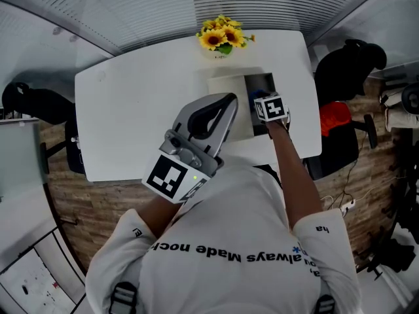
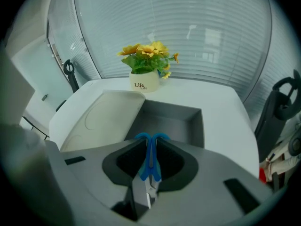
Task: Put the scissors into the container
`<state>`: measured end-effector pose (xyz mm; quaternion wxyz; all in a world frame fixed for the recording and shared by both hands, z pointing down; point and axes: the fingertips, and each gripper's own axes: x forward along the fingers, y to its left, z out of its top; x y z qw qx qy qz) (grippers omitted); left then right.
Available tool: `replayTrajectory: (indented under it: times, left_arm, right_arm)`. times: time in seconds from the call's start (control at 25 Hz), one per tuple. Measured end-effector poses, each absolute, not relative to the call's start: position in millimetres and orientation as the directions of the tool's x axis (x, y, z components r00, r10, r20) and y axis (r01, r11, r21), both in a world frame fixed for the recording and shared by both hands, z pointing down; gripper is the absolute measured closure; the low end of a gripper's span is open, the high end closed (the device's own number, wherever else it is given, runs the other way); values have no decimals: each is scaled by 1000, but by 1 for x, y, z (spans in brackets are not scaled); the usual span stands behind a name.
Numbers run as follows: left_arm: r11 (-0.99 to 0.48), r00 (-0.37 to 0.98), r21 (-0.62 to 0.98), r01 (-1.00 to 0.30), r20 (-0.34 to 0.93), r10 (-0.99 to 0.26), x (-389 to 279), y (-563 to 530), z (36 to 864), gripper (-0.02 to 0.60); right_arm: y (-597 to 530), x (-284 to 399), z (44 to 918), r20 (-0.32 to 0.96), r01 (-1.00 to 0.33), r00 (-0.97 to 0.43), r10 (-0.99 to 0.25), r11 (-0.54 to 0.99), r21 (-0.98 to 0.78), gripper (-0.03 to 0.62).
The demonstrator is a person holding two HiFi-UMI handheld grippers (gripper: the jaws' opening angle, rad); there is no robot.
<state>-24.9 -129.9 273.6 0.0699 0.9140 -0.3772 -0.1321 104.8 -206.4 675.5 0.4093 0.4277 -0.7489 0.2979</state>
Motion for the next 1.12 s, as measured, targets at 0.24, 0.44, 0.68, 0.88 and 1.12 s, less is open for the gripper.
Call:
replayTrajectory:
  times: [0.24, 0.44, 0.68, 0.88, 1.12]
  left_arm:
    - [-705, 682, 225, -673, -182, -709, -27, -131, 275, 561]
    - [-705, 681, 225, -673, -183, -709, -27, -133, 274, 561]
    - [-702, 679, 227, -675, -183, -711, -28, -136, 278, 561]
    - [-700, 677, 225, -678, -182, -713, -30, -139, 279, 561]
    - [-694, 667, 229, -683, -190, -720, -32, -142, 279, 561]
  right_arm:
    - [-209, 103, 683, 880, -890, -297, -372, 443, -113, 514]
    - [-210, 104, 687, 890, -892, -295, -348, 435, -125, 514]
    - [-212, 104, 697, 899, -894, -292, -325, 426, -137, 514]
    - [-213, 103, 701, 907, -896, -288, -309, 422, -140, 514]
    - [-213, 103, 706, 914, -896, -283, -291, 420, -144, 514]
